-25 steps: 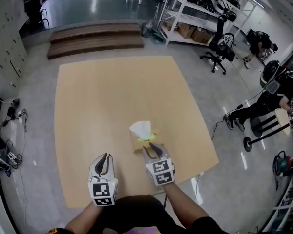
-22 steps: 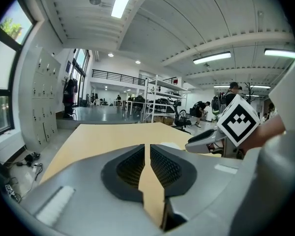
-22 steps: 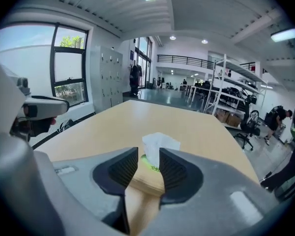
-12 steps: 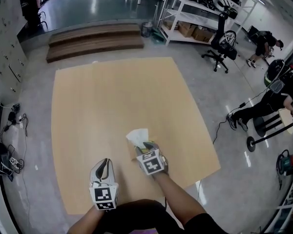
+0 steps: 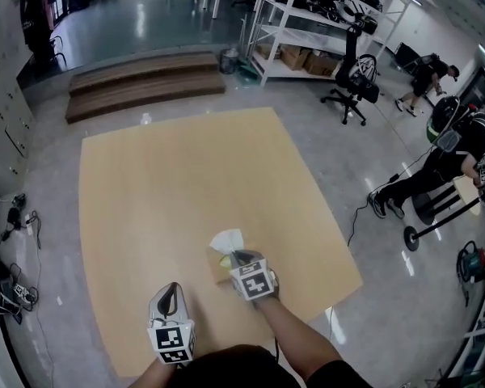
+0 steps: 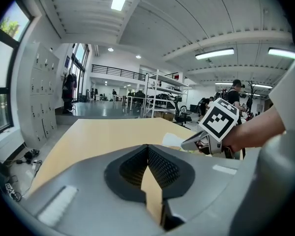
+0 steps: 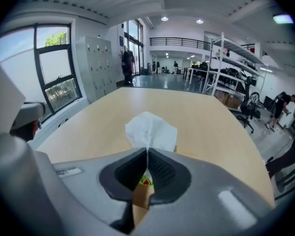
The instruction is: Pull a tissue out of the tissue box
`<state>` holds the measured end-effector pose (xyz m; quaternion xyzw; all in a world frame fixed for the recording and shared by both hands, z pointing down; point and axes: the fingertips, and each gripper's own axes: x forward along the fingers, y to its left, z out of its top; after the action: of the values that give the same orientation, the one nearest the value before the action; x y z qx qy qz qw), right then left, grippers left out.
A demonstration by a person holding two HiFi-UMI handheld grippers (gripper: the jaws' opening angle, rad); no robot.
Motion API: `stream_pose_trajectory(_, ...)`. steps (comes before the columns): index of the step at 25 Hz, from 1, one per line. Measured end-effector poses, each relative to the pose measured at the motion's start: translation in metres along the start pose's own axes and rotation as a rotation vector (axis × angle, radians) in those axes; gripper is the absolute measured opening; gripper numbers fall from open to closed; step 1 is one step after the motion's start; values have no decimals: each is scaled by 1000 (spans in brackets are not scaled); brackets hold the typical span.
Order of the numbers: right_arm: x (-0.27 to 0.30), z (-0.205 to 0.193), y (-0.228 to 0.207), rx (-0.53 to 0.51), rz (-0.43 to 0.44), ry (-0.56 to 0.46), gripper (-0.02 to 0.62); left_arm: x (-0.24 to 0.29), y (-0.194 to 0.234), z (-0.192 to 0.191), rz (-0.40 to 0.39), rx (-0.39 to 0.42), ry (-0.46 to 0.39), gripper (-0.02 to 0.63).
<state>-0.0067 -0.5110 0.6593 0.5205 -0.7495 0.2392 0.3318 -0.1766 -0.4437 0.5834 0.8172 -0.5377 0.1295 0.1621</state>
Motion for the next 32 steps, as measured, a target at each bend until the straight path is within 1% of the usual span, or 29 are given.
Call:
stream_pose_trajectory(7, -64, 27, -6, 73, -120, -245, 2, 6, -7, -11, -78, -28, 24, 18)
stream_pose_trajectory(10, -89, 28, 7, 70, -140, -306, 2, 4, -15, -9, -123, -34, 19, 18)
stream_pose_trajectory(15, -109, 2, 35, 103, -160, -345, 2, -8, -27, -4, -190, -1, 8, 18)
stream_pose_trajectory(18, -117, -9, 55, 107, -150, -351, 2, -16, -25, -12, -203, -9, -6, 18)
stream_pose_trajectory(21, -122, -23, 72, 108, -127, -343, 2, -25, -21, -20, -204, 1, -21, 18)
stream_pose_trajectory(23, -130, -34, 76, 112, -114, -346, 2, -31, -26, -22, -195, 7, -29, 18)
stream_pose_trajectory(27, -150, -59, 80, 103, -83, -364, 2, -48, -51, -25, -174, 15, -30, 18)
stream_pose_trajectory(32, -182, -73, 86, 75, -31, -393, 1, -76, -87, -39, -152, 21, -24, 18)
